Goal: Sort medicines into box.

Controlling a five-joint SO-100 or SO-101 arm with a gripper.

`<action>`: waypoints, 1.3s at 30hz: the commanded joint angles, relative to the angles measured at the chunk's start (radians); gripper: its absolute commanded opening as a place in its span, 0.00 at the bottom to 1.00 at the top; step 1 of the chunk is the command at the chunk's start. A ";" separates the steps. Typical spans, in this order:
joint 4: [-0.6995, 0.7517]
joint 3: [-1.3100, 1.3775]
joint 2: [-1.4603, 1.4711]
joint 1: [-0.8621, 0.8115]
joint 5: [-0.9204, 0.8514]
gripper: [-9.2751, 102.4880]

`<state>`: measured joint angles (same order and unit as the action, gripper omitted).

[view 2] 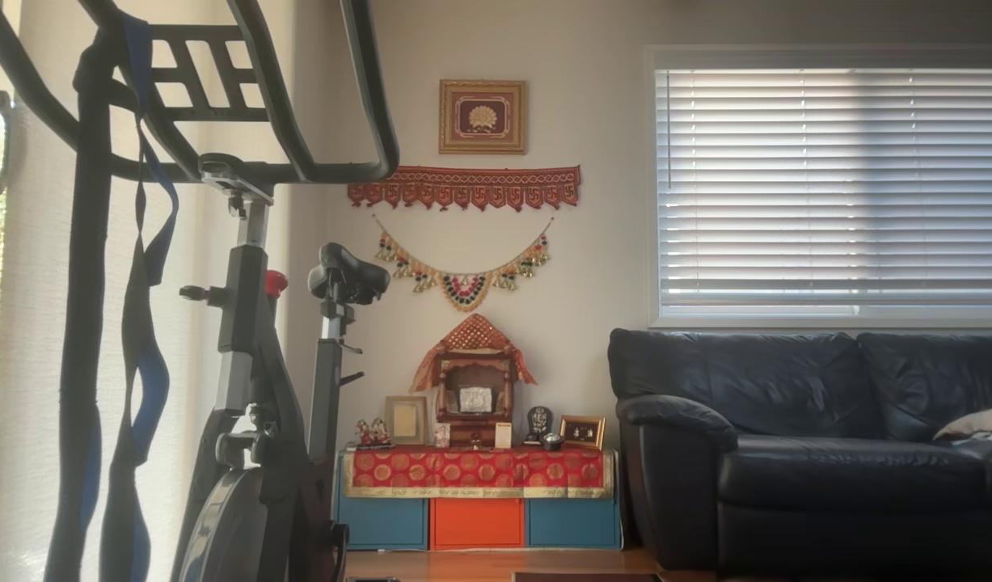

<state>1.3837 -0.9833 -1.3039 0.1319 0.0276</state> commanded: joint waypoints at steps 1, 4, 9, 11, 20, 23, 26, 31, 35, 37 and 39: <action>0.002 0.049 -0.155 -0.006 -0.014 0.28; 0.011 0.058 -0.155 -0.011 -0.021 0.27; 0.183 0.215 -0.081 -0.023 -0.078 0.15; 0.324 0.328 -0.037 -0.035 -0.123 0.10; 0.522 0.339 -0.181 -0.184 -0.316 0.09; 0.522 0.232 -0.268 -0.258 -0.426 0.09; 0.491 0.054 -0.380 -0.333 -0.560 0.09; 0.354 -0.272 -0.583 -0.459 -0.724 0.09; 0.281 -0.462 -0.686 -0.537 -0.807 0.09; 0.216 -0.560 -0.729 -0.569 -0.825 0.09; 0.163 -0.638 -0.747 -0.589 -0.838 0.09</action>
<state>1.6061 -1.5739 -1.9236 -0.4264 -0.7885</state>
